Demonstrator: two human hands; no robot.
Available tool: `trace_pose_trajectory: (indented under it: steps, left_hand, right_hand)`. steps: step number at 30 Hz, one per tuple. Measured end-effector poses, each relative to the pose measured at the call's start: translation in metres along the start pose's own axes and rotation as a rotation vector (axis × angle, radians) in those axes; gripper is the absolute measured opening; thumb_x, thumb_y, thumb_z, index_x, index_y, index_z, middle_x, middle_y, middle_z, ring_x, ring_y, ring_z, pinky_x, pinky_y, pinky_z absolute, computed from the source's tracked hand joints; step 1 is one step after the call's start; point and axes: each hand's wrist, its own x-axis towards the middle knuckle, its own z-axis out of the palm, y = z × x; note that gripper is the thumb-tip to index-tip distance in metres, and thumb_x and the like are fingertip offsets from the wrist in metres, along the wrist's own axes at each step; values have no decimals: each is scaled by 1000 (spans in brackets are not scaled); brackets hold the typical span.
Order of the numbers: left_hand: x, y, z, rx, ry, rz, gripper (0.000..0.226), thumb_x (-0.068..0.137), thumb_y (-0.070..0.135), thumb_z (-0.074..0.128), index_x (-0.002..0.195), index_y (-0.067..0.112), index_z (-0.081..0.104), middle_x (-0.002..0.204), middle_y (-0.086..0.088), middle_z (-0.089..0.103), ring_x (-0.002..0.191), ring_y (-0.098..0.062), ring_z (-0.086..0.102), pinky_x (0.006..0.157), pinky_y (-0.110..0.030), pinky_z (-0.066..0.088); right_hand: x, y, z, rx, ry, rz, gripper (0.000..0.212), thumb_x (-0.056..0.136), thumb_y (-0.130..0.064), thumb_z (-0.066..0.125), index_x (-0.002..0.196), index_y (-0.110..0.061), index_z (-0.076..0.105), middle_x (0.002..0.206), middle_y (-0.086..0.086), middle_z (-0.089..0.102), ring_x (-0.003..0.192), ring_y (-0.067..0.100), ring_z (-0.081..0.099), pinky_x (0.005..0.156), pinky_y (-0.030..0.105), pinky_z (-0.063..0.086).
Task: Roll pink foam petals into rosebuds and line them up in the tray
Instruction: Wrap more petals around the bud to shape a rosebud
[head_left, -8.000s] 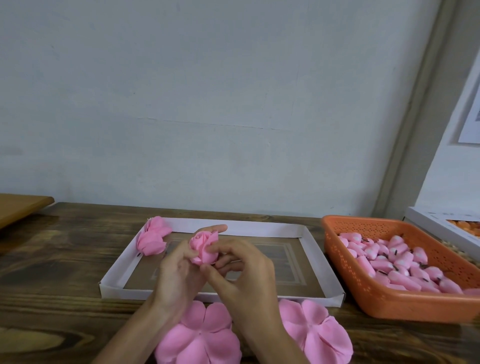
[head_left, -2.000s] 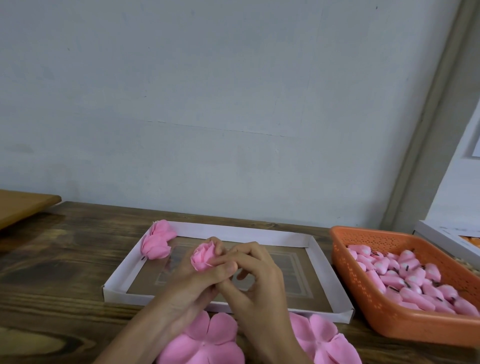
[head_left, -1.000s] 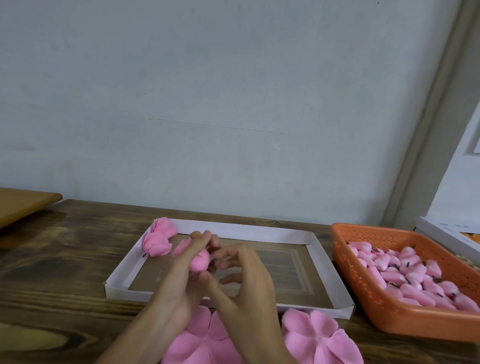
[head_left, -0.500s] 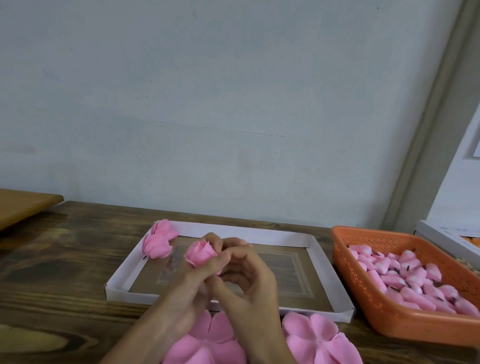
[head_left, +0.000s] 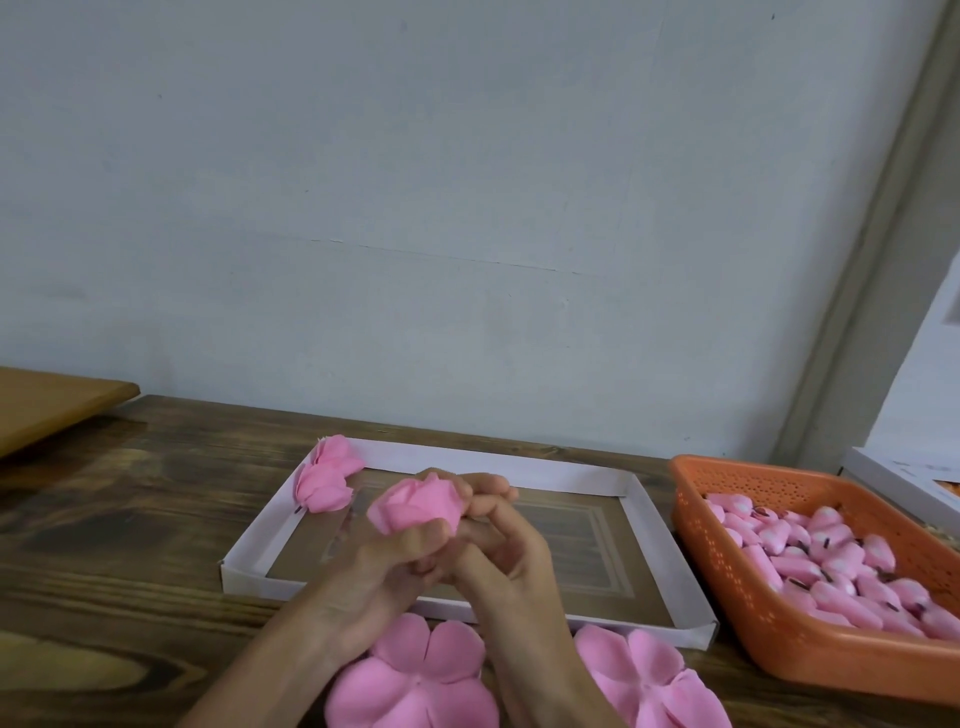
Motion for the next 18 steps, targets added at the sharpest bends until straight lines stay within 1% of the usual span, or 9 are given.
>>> trace_pose_trajectory:
  steps: [2,3,7,10,11,12,15,16,18]
  left_hand:
    - [-1,3,2,13,10,-20,52,68,33,94,111,15,73,135,-24,64,115,-35,65,84,-41,52]
    - [-1,3,3,16,19,-33,56,67,35,95,114,15,72,135,-24,63,114,-35,65,81,-38,51]
    - [-2,3,2,25,42,-49,59,65,37,95,113,14,72,137,-27,61,115,-39,62,79,-39,48]
    - [-1,0,0,36,62,-6,50,71,31,92,113,12,72,136,-27,62,126,-46,57,96,-56,39]
    - [0,-1,0,45,63,15,47,74,27,89,114,10,72,136,-27,62,131,-47,55,102,-61,38]
    - [0,-3,0,60,68,31,44,77,24,87,115,8,71,136,-27,62,133,-46,54,105,-61,41]
    - [3,-8,2,101,131,55,41,79,20,84,115,5,71,132,-24,66,129,-40,60,100,-45,56]
    - [4,-10,4,112,172,61,39,78,19,83,113,5,72,129,-23,68,126,-39,63,96,-41,58]
    - [5,-16,8,141,267,83,33,72,21,84,102,10,76,121,-22,72,119,-38,67,88,-37,60]
  right_hand:
    - [1,-1,1,39,2,21,19,75,-21,76,93,-12,75,78,14,73,75,20,69,76,31,57]
    - [1,-1,1,48,6,29,19,76,-21,76,92,-11,75,77,14,73,74,20,68,74,31,56]
    - [1,1,0,53,5,36,23,78,-22,78,96,-9,74,81,13,73,78,20,69,74,30,56]
    - [2,2,1,13,22,5,22,75,-21,80,94,-12,74,90,13,77,83,22,70,78,33,57]
    - [2,4,0,-4,33,-15,22,74,-20,81,93,-13,73,94,10,78,86,23,70,80,35,58]
    - [2,5,0,-24,46,-36,21,75,-18,81,93,-14,72,99,9,78,88,25,71,82,38,58]
    - [2,10,-1,-101,67,-107,22,78,1,73,96,-11,68,107,12,77,96,33,75,84,47,59]
    - [1,12,-1,-126,73,-126,25,79,5,70,99,-9,68,108,12,77,97,34,75,83,46,59]
    - [0,15,-1,-170,94,-157,29,77,4,69,105,-6,68,108,11,76,99,33,75,83,42,62]
